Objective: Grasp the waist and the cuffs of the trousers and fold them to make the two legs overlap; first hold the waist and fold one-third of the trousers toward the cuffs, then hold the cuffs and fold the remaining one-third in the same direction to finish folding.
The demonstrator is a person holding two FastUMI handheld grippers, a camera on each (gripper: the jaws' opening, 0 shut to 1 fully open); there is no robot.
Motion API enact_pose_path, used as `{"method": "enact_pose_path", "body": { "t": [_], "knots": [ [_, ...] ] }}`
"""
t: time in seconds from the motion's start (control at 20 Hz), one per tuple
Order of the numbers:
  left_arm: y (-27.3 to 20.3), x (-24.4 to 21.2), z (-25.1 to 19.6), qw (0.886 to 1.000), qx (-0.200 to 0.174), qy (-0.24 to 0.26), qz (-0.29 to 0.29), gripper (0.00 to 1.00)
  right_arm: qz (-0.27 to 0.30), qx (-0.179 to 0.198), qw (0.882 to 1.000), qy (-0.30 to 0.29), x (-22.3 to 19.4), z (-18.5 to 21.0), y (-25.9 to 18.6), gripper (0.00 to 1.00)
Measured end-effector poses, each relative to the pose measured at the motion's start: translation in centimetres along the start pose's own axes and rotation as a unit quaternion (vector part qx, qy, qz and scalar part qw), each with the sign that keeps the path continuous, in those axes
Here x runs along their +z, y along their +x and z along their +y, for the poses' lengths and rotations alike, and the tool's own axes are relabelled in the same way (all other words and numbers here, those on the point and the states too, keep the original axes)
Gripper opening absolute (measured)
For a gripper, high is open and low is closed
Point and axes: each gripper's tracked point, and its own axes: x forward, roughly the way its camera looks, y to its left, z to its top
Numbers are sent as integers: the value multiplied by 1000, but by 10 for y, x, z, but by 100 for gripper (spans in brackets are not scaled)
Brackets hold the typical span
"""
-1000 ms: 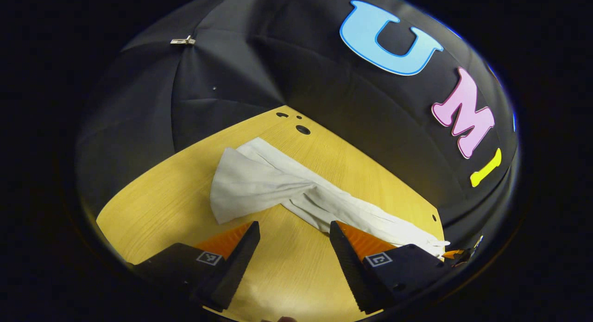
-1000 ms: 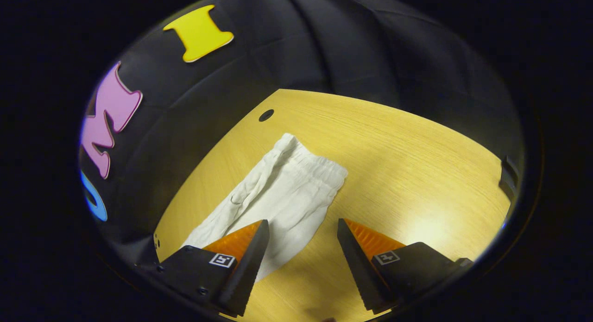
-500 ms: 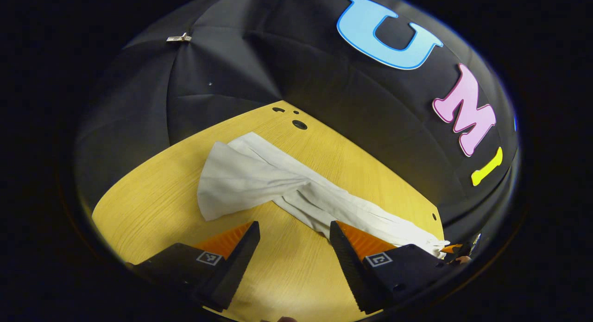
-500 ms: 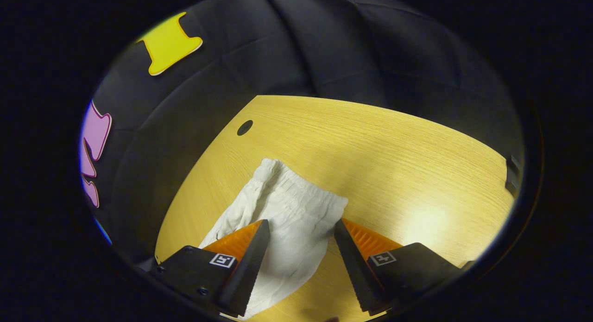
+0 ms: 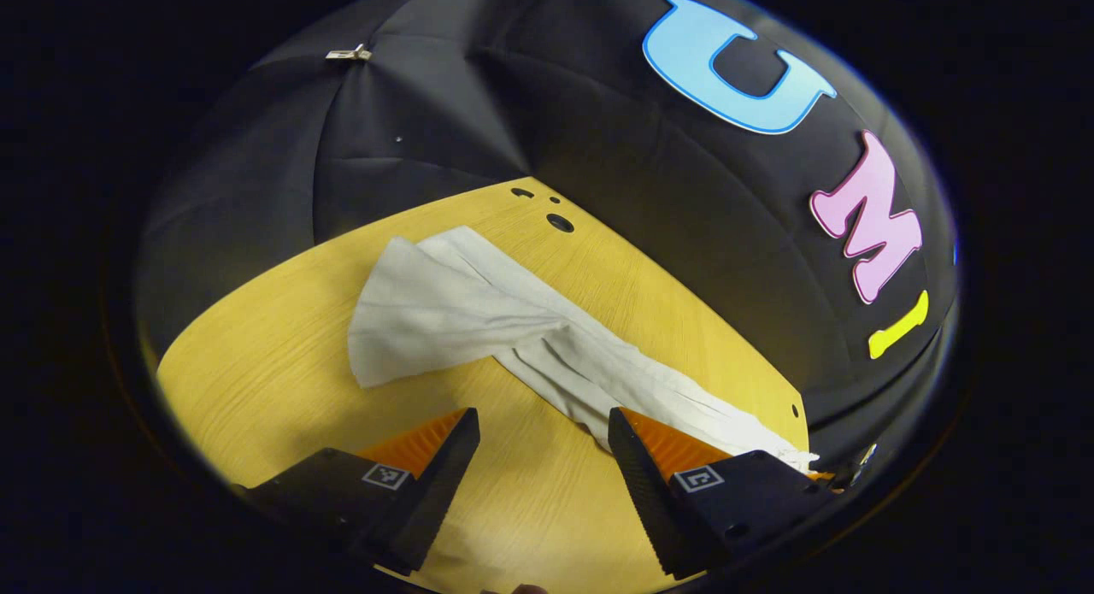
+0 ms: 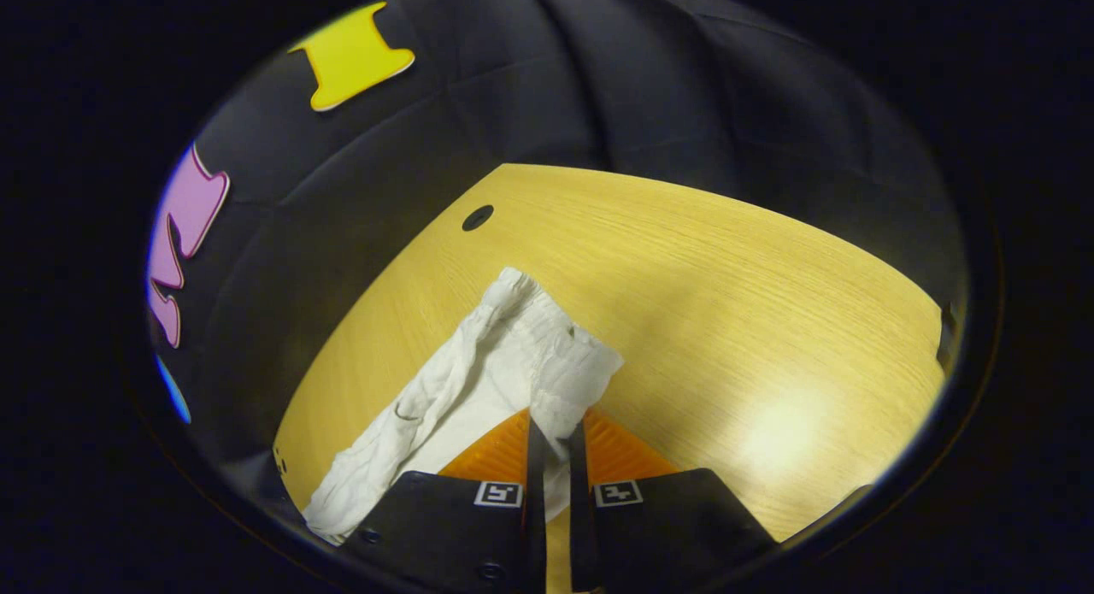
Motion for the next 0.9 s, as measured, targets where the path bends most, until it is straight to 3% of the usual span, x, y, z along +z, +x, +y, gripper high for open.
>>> {"method": "enact_pose_path", "body": {
  "t": [0.15, 0.3, 0.35, 0.5, 0.55, 0.9],
  "knots": [
    [5, -6, 2, 1000, -5, -19, 5, 96, 4, 7, 999, 40, 1, 5, -4, 15],
    [11, -11, 8, 999, -6, -34, 12, 96, 0, 7, 1000, 2, 9, 8, -12, 15],
    [13, -10, 11, 999, -7, -39, 12, 92, -3, 7, 1000, 1, 12, 9, -15, 16],
    [17, 1, 21, 998, -15, -58, 13, 100, -12, 4, 1000, 8, 17, 10, -20, 15],
    [19, 1, 23, 998, -15, -65, 14, 96, -16, 2, 1000, 9, 18, 11, -20, 16],
    [39, 8, 20, 995, -16, -103, 1, 96, -56, 12, 997, -42, 43, 14, -48, 16]
  ]
}}
